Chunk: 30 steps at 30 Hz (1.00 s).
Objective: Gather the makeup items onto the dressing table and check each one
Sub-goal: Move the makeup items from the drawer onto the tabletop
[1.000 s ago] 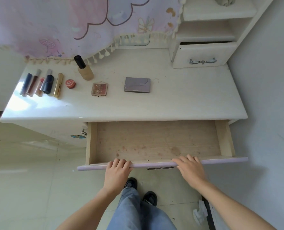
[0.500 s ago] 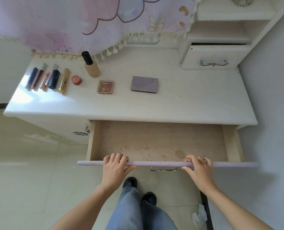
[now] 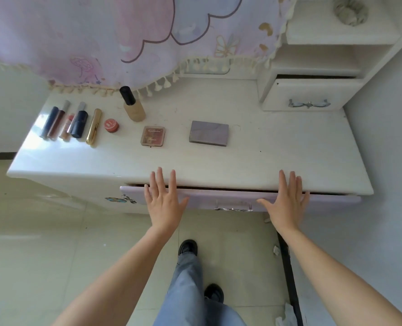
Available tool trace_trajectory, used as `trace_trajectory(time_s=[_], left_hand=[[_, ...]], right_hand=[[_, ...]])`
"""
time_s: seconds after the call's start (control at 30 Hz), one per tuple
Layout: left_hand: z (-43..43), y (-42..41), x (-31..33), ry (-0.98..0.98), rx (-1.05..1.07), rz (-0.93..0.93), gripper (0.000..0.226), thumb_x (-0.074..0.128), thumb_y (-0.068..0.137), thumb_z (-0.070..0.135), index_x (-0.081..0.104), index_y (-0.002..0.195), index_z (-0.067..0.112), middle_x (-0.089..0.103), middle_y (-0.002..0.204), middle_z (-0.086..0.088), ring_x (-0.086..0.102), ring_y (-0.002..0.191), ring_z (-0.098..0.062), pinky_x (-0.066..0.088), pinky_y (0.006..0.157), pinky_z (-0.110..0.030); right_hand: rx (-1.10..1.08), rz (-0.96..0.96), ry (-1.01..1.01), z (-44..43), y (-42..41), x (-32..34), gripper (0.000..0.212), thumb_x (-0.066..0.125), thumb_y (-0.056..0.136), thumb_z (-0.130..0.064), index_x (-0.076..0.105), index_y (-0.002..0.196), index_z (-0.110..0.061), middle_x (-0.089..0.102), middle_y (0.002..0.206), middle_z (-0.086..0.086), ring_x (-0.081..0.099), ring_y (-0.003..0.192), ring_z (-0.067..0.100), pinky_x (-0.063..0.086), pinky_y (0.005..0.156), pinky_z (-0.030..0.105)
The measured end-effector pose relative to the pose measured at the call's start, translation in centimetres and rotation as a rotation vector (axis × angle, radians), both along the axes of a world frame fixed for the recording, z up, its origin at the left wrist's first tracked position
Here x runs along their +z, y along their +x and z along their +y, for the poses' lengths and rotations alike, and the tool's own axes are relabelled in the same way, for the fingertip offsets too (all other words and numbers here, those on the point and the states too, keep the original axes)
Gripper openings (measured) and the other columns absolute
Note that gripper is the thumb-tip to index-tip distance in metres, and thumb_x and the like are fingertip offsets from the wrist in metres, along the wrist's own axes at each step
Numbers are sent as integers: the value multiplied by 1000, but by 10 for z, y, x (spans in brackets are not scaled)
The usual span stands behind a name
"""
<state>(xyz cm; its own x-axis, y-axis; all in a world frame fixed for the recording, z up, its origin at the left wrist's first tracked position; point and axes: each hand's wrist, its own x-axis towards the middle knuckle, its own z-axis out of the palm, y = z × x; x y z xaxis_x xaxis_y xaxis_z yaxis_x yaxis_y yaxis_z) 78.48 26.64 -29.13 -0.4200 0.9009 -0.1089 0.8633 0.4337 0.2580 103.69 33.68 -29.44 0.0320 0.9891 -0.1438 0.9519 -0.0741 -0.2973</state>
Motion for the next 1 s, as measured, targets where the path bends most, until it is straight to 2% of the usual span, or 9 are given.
trace_trajectory(time_s=[0.07, 0.13, 0.23, 0.3, 0.47, 0.53, 0.63, 0.77, 1.0], left_hand=[[6, -11, -1, -12, -31, 30, 74, 49, 90, 44, 7, 148, 23, -3, 157, -8, -8, 145, -27, -2, 117, -44], [11, -22, -5, -51, -53, 37, 73, 50, 90, 43, 11, 147, 23, 3, 158, -7, -4, 145, -26, -2, 117, -45], [16, -32, -8, -80, -96, 54, 71, 70, 78, 37, 39, 138, 15, 32, 148, -17, 24, 140, -36, 15, 113, -54], [18, -35, -12, -97, -128, 81, 74, 83, 61, 36, 54, 125, 10, 51, 132, -23, 45, 125, -43, 33, 101, -60], [20, -38, -8, -127, -183, 125, 88, 90, 40, 41, 52, 114, 13, 63, 113, -23, 60, 104, -44, 48, 82, -59], [22, -37, 2, -142, -165, 73, 81, 86, 52, 41, 54, 120, 11, 56, 126, -23, 51, 118, -44, 42, 93, -58], [22, -37, 18, -153, -117, -34, 67, 62, 81, 45, 39, 137, 15, 33, 147, -15, 24, 139, -34, 19, 112, -49], [10, -52, 46, 2, 50, -128, 59, 43, 86, 49, 42, 134, 15, 45, 140, -8, 36, 131, -27, 26, 108, -41], [-31, -106, 99, 124, 316, -167, 42, 44, 94, 32, 43, 133, 16, 48, 135, -6, 42, 125, -22, 32, 100, -36]], right_hand=[[40, -45, -43, 10, 0, -1, 89, 61, 81, -47, 9, 148, -18, 3, 159, 6, -2, 147, 23, -2, 116, 49], [82, -97, -68, 15, 3, 0, 87, 58, 81, -50, 11, 148, -18, 5, 159, 5, 1, 147, 21, -3, 116, 49], [113, -158, -57, 20, 6, 1, 83, 61, 79, -51, 24, 145, -17, 15, 157, 7, 9, 146, 23, -1, 116, 50], [120, -174, -56, 23, 6, 3, 83, 65, 76, -51, 31, 143, -15, 22, 155, 8, 15, 145, 24, 1, 115, 51], [144, -222, -132, 29, 2, 15, 87, 67, 72, -53, 30, 141, -17, 24, 152, 8, 17, 142, 25, 6, 116, 48], [155, -246, -183, 30, -3, 22, 89, 65, 72, -56, 25, 143, -20, 20, 152, 9, 15, 142, 27, 7, 117, 48], [171, -227, -255, 28, -14, 36, 91, 60, 75, -61, 17, 146, -24, 11, 154, 10, 8, 144, 27, 8, 116, 47], [303, -107, -211, 24, -44, 61, 75, 51, 84, -55, 21, 144, -22, 15, 154, 8, 12, 144, 23, 14, 117, 38], [515, 36, -35, 28, -124, 110, 54, 42, 92, -47, 34, 138, -19, 41, 142, 1, 32, 134, 21, 28, 105, 31]])
